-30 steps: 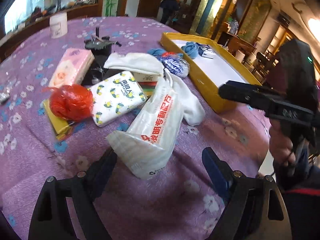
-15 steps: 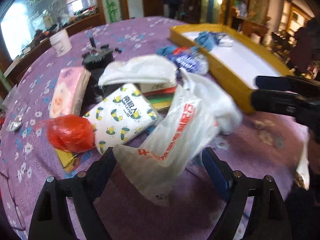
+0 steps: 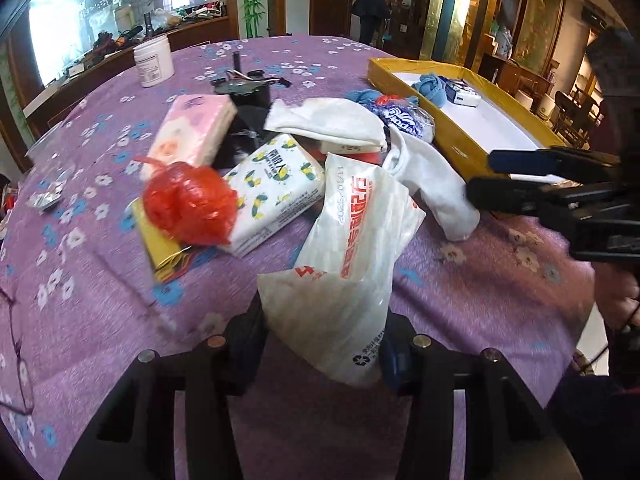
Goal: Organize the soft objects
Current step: 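Grasp the white cloth bag with the right gripper and lift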
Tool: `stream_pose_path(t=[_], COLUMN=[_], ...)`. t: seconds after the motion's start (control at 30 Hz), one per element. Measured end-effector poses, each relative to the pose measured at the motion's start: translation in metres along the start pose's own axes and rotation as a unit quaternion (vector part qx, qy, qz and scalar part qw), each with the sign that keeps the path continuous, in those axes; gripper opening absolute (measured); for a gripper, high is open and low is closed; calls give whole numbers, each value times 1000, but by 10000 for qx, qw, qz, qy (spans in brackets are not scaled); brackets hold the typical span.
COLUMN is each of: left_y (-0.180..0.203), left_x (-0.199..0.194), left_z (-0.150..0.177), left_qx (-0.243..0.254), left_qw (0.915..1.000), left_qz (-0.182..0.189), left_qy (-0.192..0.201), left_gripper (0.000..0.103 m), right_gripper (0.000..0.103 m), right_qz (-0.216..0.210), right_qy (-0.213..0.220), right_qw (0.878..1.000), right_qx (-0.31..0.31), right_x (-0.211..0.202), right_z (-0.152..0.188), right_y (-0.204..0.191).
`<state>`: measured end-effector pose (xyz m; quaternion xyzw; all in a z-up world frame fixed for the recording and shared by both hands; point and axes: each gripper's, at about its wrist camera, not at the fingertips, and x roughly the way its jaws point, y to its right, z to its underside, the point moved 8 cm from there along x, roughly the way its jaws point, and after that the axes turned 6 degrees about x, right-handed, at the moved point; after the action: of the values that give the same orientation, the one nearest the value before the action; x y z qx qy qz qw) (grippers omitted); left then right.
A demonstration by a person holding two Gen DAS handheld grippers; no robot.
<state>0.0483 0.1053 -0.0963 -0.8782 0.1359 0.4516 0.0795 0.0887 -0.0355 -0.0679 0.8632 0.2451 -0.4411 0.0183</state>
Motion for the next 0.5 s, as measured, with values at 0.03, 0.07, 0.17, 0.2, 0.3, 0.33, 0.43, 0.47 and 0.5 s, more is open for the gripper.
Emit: stream_pose_path(t=[0.03, 0.07, 0.17, 0.2, 0.3, 0.33, 0.43, 0.47, 0.5], left_y=[-1, -1, -6, -6, -8, -8, -10, -11, -11], left_x=[-2, -4, -7, -8, -12, -14, -22, -23, -25], left_z=[1, 4, 10, 12, 15, 15, 11, 9, 5], left_qx=[4, 0, -37, -41, -50, -31, -21, -24, -8], left_qw=[10000, 10000, 10000, 10000, 10000, 10000, 9997, 9996, 9995], left_qz=[-4, -18, -53, -22, 9, 15, -44, -46, -52], left_qy=[3, 1, -21, -27, 42, 80, 234, 283, 324], left_gripper=[47, 47, 48, 50, 60, 61, 79, 80, 81], right_gripper=[72, 70, 58, 52, 35, 29, 17, 17, 17], right_qz=[44, 128, 317, 396, 641, 588, 524, 379, 212], right_qy=[-50, -117, -343, -446, -521, -544, -454, -415, -381], right_qw=[10000, 9998, 9988, 9981, 9963, 9966, 9975, 9984, 9990], right_qx=[-46, -81, -141, -138, -253, -213, -102, -40, -3], right_x=[4, 9, 25, 31, 36, 36, 30, 26, 21], right_z=[0, 0, 0, 2, 4, 6, 5, 5, 5], right_y=[-3, -5, -6, -5, -3, -4, -2, -3, -4])
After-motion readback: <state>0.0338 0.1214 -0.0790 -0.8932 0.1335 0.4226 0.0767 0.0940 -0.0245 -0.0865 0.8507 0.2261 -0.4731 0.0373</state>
